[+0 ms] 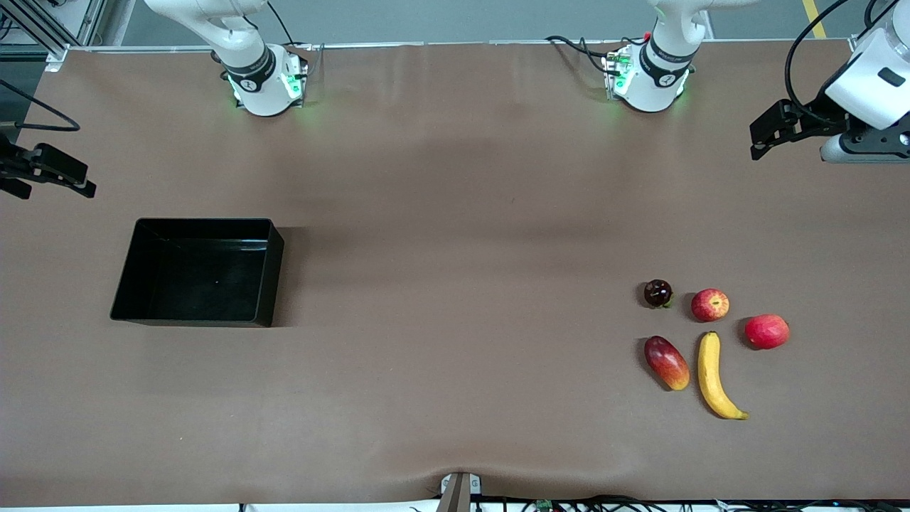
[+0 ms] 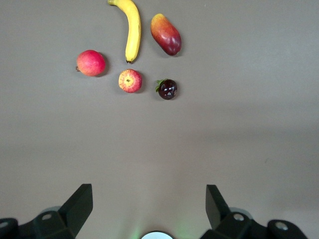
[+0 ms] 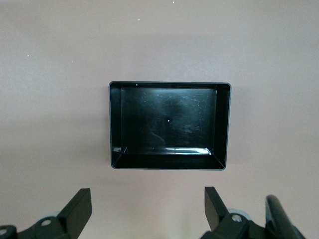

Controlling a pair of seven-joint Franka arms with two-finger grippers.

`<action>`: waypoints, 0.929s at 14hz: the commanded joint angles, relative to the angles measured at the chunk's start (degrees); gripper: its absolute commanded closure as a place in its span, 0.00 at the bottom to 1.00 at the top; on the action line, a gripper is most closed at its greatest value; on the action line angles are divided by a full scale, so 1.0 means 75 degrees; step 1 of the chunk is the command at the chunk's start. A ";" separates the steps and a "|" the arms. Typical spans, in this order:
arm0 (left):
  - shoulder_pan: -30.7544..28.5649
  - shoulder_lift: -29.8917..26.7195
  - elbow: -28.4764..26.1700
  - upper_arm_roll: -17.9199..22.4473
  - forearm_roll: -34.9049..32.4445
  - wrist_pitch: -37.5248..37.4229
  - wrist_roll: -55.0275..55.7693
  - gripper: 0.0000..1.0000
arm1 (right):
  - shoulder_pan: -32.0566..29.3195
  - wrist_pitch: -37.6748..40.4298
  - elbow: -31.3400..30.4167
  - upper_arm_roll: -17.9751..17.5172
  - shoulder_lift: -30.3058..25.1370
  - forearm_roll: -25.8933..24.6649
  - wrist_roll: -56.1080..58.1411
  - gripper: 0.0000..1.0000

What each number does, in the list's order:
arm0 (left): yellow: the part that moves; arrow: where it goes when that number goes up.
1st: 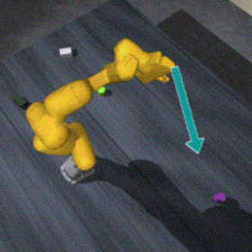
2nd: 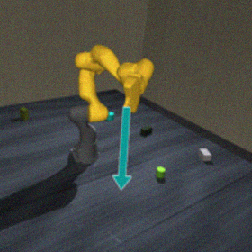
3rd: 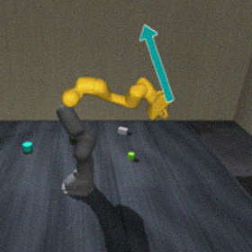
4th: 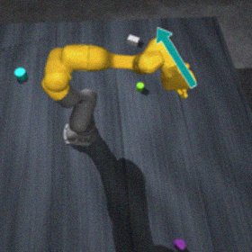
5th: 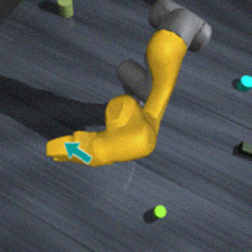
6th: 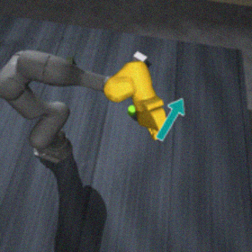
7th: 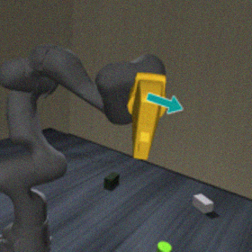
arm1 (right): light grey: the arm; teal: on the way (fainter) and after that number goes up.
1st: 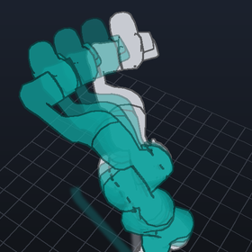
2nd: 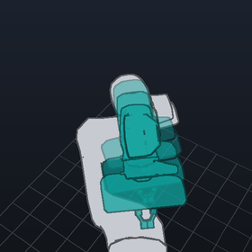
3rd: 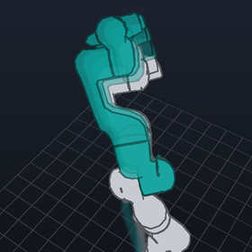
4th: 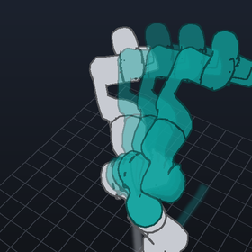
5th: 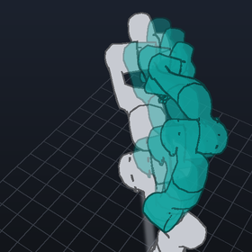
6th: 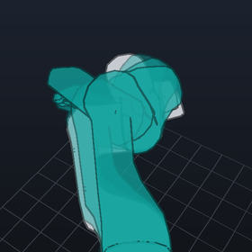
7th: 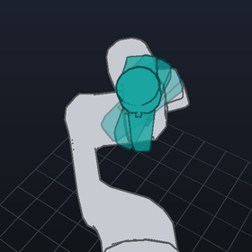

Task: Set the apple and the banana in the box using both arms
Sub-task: 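Reach the left gripper toward the apple while the right gripper reaches the box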

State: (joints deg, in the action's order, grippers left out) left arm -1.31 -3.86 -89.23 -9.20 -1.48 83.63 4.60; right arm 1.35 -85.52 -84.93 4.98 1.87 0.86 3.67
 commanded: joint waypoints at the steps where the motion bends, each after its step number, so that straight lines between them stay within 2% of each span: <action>1: -0.0001 -0.0001 0.0073 0.0032 0.0056 -0.0135 -0.0145 0.00 | 0.0007 0.0071 0.0063 0.0004 -0.0026 -0.0021 -0.0091 0.00; 5: -0.0013 0.0022 0.0085 0.0032 0.0021 -0.0135 -0.0133 0.00 | -0.0016 0.0083 0.0075 0.0015 -0.0015 -0.0021 -0.0080 0.00; 8: -0.0036 0.0314 0.0085 0.0032 0.0045 0.0051 -0.0156 0.00 | 0.0030 -0.0011 0.0086 0.0016 0.0231 -0.0161 -0.0033 0.00; 10: -0.0071 0.0502 -0.0090 0.0044 -0.0014 0.0542 -0.0156 0.00 | 0.0054 -0.0046 0.0075 0.0015 0.0347 -0.0173 -0.0044 0.00; 13: -0.0048 0.0830 -0.0593 0.0044 -0.0272 0.1584 -0.0156 0.00 | -0.0273 -0.0607 0.0063 0.0027 0.1201 -0.0162 -0.0033 0.00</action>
State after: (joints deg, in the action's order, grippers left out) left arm -1.61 1.43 -91.29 -8.85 -2.22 91.24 4.52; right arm 0.90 -88.09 -85.36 5.26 6.14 0.69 3.68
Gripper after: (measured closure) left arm 0.000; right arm 0.000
